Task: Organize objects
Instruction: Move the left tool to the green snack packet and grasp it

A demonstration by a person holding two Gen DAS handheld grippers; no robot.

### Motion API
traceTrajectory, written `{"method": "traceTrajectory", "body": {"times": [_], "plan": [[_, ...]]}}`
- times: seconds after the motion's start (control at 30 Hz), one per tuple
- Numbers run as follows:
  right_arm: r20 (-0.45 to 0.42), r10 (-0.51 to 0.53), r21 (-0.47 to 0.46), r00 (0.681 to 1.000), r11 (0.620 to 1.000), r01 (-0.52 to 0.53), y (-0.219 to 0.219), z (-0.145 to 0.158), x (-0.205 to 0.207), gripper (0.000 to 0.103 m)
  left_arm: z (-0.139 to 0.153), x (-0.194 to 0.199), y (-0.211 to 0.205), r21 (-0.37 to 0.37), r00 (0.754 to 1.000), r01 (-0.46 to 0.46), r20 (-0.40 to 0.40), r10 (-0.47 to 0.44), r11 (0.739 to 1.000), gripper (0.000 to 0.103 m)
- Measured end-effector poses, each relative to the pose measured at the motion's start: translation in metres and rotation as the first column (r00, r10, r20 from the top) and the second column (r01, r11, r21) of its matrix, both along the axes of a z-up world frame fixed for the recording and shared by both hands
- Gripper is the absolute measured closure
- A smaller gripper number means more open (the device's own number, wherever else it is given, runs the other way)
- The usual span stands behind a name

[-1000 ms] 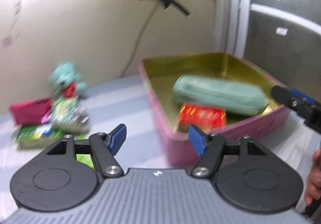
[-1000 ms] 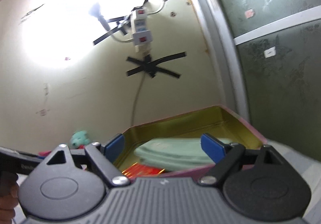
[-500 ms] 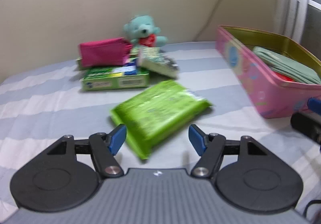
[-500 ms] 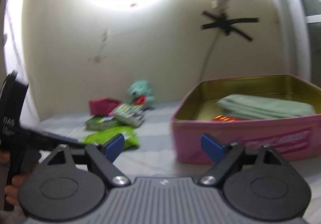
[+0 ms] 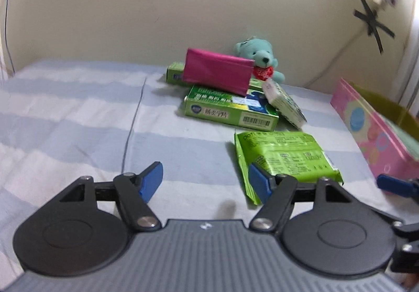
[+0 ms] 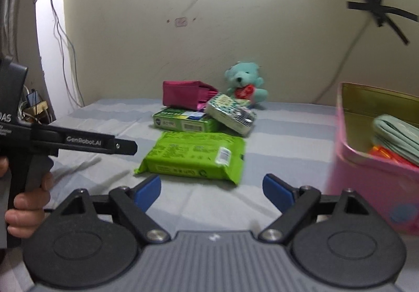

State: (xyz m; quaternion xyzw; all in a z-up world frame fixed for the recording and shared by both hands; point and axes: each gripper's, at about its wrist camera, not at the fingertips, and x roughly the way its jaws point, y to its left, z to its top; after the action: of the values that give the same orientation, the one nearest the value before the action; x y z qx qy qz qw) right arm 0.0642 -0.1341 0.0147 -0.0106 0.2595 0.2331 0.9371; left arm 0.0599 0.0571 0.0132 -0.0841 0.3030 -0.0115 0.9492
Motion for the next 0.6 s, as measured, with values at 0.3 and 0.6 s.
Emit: {"method": "traceTrajectory", "body": {"times": [0.3,0.6], "plan": [[-0.102,0.028,-0.069,0.994,0.997,-0.035,0.021,-0.009,0.047,0.012,0.007,0.028,-0.024,-0.06,0.996,0.089,-0.027,-0.09,0.994,0.027],[-0.127,0.06,-0.149,0.99,0.986,-0.079,0.042,-0.016,0.059,0.024,-0.006,0.037,-0.042,-0.098,0.981,0.185,-0.038,-0.19,0.978,0.033]]}}
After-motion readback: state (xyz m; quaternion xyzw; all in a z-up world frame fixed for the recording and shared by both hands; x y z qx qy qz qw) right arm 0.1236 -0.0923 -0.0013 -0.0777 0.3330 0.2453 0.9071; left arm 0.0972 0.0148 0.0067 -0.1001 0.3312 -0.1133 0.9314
